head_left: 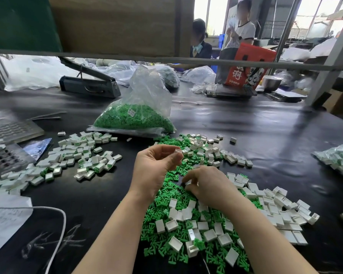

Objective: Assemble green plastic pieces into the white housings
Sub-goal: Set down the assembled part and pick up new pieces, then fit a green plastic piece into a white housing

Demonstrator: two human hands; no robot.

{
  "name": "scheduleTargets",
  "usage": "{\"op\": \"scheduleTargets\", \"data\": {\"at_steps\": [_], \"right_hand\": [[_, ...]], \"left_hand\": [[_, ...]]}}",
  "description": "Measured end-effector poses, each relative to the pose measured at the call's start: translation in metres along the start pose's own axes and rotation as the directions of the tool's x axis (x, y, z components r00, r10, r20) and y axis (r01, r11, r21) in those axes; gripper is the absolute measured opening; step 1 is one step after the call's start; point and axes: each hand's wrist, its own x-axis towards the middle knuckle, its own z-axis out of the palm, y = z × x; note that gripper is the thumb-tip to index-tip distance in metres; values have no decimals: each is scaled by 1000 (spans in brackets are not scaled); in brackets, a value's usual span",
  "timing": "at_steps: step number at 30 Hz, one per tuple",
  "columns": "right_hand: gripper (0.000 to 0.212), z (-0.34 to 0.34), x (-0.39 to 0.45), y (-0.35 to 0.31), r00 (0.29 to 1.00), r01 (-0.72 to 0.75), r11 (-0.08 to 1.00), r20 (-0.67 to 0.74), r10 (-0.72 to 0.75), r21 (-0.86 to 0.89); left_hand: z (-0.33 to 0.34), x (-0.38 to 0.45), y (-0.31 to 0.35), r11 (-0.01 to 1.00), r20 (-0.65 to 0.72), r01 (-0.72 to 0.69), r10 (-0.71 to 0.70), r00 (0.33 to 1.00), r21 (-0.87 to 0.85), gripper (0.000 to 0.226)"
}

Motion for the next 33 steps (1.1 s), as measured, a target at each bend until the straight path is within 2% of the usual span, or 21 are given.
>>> {"op": "scheduleTargets", "data": {"at_steps": [4,9,16,18,20,22,23,26,28,30,33], "right_hand": [[9,0,1,1,1000,2,1000,-9,-2,-9],[9,-1,0,1,1000,-17,1000,-21,17,9],[10,-6,0,6,999,-25,994,-41,21,-107],[7,-5,-1,6,995,-37,998,-99,33,-41],[3,-6,-1,7,978,-32,987,-197,63,156],[8,-8,0,8,947,0,914,-294,130,406],[8,-10,0,8,929,30,838,-324,177,544],[6,-17,-3,3,916,145,461,-294,271,876],[10,-22,-4,1,933,167,279,-243,266,946],[15,-25,-5,1,949,153,209,-203,241,966],[21,-26,-5,0,958,167,158,-198,209,973]], "left_hand": [[-2,3,-4,999,-33,40,-39,999,18,12],[-3,3,-4,998,-45,61,-61,997,11,10],[-3,3,-5,997,-57,79,-79,995,-4,10],[-3,3,-5,997,-55,80,-80,995,-2,10],[-3,3,-5,997,-47,76,-75,996,13,11],[-2,2,-5,997,-28,73,-72,997,32,12],[-1,2,-5,997,-18,73,-73,997,30,12],[0,2,-4,997,-3,83,-83,997,-4,11],[1,1,-3,996,2,90,-90,996,-21,12],[3,1,-3,995,7,93,-93,996,-28,13],[4,0,-2,996,9,90,-90,996,-25,12]]}}
